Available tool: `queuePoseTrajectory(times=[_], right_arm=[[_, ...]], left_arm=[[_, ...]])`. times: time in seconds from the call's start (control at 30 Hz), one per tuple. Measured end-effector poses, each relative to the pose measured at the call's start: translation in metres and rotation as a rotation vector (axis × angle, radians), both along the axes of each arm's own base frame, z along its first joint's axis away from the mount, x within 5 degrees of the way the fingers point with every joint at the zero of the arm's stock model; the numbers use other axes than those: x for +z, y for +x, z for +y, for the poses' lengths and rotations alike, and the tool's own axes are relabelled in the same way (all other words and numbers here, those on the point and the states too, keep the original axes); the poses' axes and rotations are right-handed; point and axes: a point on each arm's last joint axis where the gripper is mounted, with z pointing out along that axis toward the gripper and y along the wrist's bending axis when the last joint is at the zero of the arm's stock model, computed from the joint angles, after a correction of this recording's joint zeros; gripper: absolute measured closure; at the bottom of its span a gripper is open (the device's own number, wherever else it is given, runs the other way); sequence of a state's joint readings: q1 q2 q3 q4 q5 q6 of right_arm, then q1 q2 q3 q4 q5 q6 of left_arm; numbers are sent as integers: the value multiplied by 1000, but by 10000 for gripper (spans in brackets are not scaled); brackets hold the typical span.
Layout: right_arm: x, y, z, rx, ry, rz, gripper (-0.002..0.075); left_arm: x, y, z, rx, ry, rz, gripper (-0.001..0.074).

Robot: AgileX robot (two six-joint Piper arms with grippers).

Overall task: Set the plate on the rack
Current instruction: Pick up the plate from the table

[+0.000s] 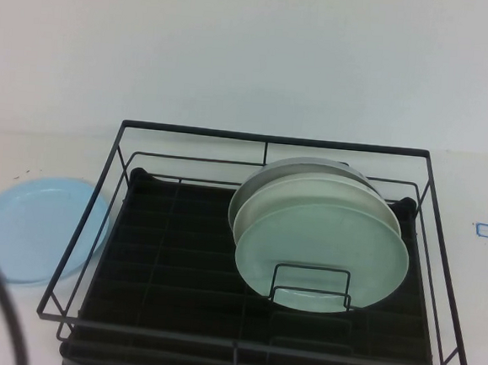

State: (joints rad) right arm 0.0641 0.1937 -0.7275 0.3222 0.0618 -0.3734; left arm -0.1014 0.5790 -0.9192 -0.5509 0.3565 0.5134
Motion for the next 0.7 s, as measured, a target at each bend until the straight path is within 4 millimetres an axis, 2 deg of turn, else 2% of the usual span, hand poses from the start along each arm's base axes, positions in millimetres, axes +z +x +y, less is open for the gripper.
queuePoseTrajectory(times=[0.23, 0.33, 0.43, 0.57, 0.7], right_arm=[[1, 1, 0, -16, -24, -6, 728], [-5, 8, 2, -51, -156, 75, 728], [-19, 22, 7, -44, -313, 236, 728], [-38, 33, 15, 54, -421, 447, 728], [-47, 38, 25, 196, -393, 554, 728]], left_arm=[[-12, 36, 11, 148, 219, 128, 735], [-10, 57, 23, 258, 251, 285, 735], [-2, 76, 29, 306, 267, 366, 735], [21, 93, 21, 220, 208, 359, 735], [23, 117, -1, -14, 125, 421, 735]])
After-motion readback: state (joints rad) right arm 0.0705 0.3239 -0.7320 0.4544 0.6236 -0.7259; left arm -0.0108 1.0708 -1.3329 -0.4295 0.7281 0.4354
